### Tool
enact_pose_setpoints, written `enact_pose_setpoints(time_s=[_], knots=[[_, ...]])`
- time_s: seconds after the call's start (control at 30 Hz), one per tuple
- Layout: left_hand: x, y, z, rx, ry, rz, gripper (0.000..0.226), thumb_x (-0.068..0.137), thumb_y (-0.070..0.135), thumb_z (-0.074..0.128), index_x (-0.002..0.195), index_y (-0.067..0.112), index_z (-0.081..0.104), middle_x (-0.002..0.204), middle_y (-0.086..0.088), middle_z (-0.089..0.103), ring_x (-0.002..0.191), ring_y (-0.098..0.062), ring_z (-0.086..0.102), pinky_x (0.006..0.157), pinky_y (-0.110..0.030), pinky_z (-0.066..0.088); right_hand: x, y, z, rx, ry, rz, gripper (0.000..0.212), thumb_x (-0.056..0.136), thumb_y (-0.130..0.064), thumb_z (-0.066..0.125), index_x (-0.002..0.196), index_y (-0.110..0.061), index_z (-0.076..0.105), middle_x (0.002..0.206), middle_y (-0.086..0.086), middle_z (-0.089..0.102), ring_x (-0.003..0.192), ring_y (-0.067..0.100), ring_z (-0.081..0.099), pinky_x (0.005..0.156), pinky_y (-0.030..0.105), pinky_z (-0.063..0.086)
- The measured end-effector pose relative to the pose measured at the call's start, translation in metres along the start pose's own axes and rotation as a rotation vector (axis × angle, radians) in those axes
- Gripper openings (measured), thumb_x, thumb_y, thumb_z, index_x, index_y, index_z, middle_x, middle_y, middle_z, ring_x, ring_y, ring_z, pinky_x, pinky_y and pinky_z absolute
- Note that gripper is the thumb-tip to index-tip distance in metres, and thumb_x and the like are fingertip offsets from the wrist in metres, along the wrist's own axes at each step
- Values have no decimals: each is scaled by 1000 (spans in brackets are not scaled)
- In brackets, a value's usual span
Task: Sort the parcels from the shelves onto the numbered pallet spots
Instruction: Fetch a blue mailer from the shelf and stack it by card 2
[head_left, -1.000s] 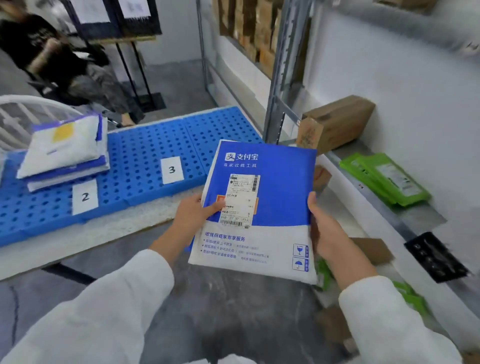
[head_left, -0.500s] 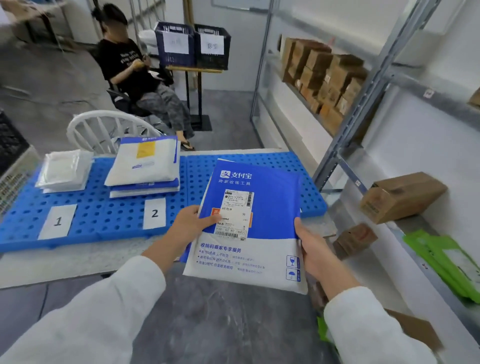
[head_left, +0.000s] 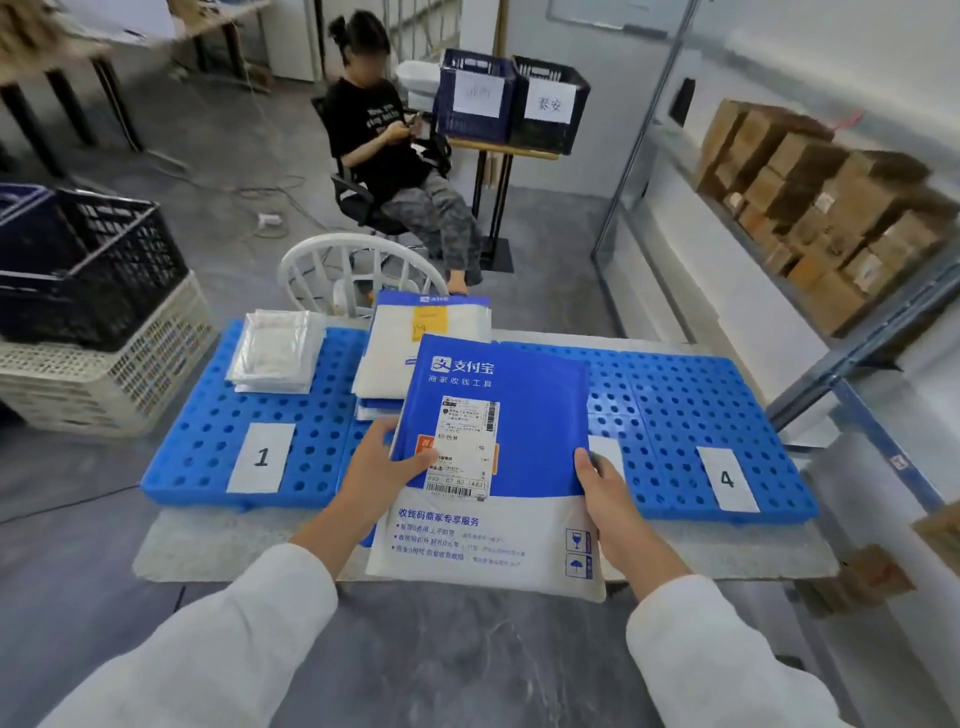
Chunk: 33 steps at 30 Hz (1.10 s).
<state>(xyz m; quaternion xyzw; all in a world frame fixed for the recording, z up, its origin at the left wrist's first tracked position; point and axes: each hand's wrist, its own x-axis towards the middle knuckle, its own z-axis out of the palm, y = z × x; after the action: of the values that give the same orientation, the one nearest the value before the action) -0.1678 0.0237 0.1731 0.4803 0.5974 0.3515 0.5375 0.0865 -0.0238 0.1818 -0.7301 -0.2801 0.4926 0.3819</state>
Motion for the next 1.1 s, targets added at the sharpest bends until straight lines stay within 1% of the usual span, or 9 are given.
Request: enact_pose_setpoints(time_s=[0.1,0.27,0.4,0.47,0.57,0.7,0.8,0.97,1.1], knots=[[21,4,-18,7,21,6,47,83,29,74,121,25,45,112,-2,67,84,-15,70,56,-24,54,15,-16,22,15,-21,-13,47,100,-48,41,139,-23,41,127,1,59,104,20,63,82,38,54],[61,12,-34,4,51,-16,47,83,30,74,121,29,44,114,-1,65,86,-17,70,57,-26,56,56,-48,47,-70,-9,-55,50,100,-47,40,144,-22,37,137,3,52,111,21,56,96,43,49],[102,23,-42,-23,100,-47,47,86,30,70,125,25,44,109,0,66,82,-15,71,53,-25,54,98,-76,70,-58,-44,-63,47,101,-45,40,142,-22,38,128,2,53,94,14,57,70,30,50],[126,30,-48,-63,143,-69,40,89,32,67,123,26,46,108,-1,68,79,-15,71,53,-27,55,123,-89,84,-53,-63,-77,48,101,-46,40,142,-21,40,125,1,54,90,12,58,65,28,48],[164,41,-55,-99,217,-106,29,93,31,62,118,26,47,102,-3,71,76,-17,72,58,-34,59,164,-110,104,-45,-107,-66,49,100,-46,41,141,-19,39,127,1,55,92,13,59,69,29,49],[212,54,-54,-81,280,-146,26,94,30,60,116,26,46,98,2,67,71,-12,69,48,-24,52,217,-135,123,-79,-136,-37,52,100,-49,39,143,-19,37,131,1,52,98,16,55,80,32,47],[245,56,-48,-60,297,-178,28,93,30,61,117,26,47,94,4,67,70,-11,69,46,-24,51,253,-145,132,-117,-153,-18,54,100,-49,38,142,-16,36,128,2,51,101,18,52,83,34,43],[292,39,-40,-57,277,-256,31,93,29,62,121,23,50,101,-4,71,76,-17,72,53,-31,56,294,-138,140,-105,-239,76,58,89,-41,66,135,-16,40,126,2,58,99,17,62,76,31,49],[313,21,-42,-5,245,-323,35,92,32,63,123,22,50,102,-4,71,80,-18,72,59,-33,58,314,-130,144,-164,-220,78,64,82,-42,74,130,-15,42,122,2,59,97,17,63,65,26,50]])
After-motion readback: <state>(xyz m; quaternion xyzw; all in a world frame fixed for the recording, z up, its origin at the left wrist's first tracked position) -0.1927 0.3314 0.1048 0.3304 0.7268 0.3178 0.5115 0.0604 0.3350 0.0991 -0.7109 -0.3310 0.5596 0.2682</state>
